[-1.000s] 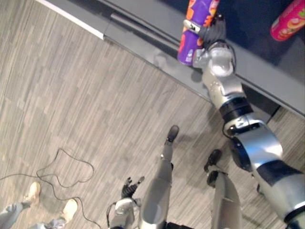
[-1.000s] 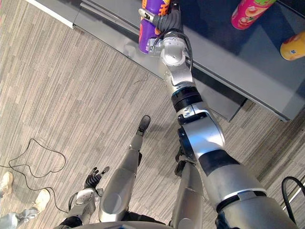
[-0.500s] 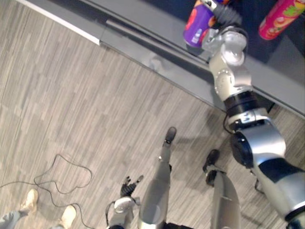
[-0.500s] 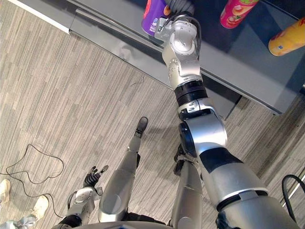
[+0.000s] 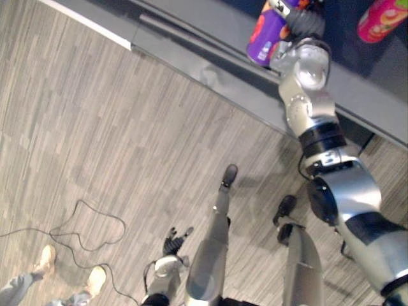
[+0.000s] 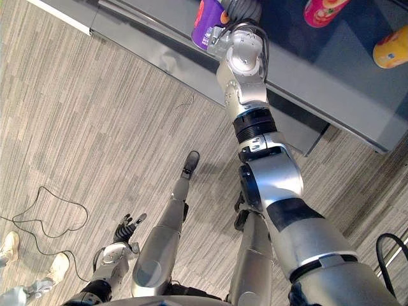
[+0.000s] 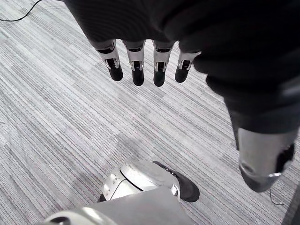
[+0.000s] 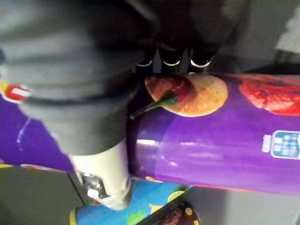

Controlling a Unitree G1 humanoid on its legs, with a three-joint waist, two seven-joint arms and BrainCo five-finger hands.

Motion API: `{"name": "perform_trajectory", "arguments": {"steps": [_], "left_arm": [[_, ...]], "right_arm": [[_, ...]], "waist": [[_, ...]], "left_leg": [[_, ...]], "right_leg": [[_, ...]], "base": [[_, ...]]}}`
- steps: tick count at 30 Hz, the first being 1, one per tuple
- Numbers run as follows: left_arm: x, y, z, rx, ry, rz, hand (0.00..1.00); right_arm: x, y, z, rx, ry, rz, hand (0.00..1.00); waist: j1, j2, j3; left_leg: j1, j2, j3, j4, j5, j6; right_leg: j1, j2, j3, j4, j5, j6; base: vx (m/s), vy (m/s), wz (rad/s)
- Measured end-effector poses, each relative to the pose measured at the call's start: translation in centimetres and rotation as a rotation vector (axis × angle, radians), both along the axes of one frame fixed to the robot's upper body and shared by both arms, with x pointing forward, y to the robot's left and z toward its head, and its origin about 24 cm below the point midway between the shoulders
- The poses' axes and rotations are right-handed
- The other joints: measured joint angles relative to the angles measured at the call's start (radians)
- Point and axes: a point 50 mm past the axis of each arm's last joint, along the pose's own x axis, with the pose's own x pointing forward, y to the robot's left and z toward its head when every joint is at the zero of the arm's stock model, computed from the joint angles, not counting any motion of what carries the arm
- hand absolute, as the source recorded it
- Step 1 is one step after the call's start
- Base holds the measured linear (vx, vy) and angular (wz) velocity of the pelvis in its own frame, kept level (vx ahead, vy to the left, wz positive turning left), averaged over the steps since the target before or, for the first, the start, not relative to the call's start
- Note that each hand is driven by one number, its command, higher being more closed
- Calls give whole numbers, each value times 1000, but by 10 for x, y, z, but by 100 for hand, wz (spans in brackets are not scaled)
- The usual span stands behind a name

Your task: Put the gum and the chips on the shelf.

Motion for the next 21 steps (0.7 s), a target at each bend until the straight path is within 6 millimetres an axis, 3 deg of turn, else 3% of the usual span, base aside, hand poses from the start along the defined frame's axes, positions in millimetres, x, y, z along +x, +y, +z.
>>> {"name": "perform_trajectory", "arguments": {"steps": [6, 12, 17, 21], "left_arm": [[2, -1, 2, 4, -14, 15, 0], [5, -3, 4, -4, -32, 52, 0], [16, -8, 10, -20, -72, 67, 0], [18, -5, 12, -20, -80, 96, 0]], "right_arm": [[-8, 11, 11, -140, -82, -74, 100], [-19, 11, 27, -163, -173, -179, 100], [-46, -5, 57, -93, -337, -322, 100], [-69, -21, 68, -15, -453, -431, 100]], "waist": [[1, 4, -2], [10, 5, -3], [22, 5, -3], [21, 5, -3]], "left_leg": [[-38, -1, 1, 10, 0, -1], [-81, 0, 5, 18, 4, -3], [-130, -2, 27, 34, 4, -2], [-131, -2, 32, 38, 5, -1]], "right_leg": [[-41, -3, -1, 17, -6, -5], [-88, -4, 2, 34, -6, -5], [-141, -6, 18, 47, -6, -5], [-143, -6, 24, 50, -6, -5]], "base": [[-5, -40, 1], [-2, -5, 0], [3, -7, -2], [18, -25, -2]]}}
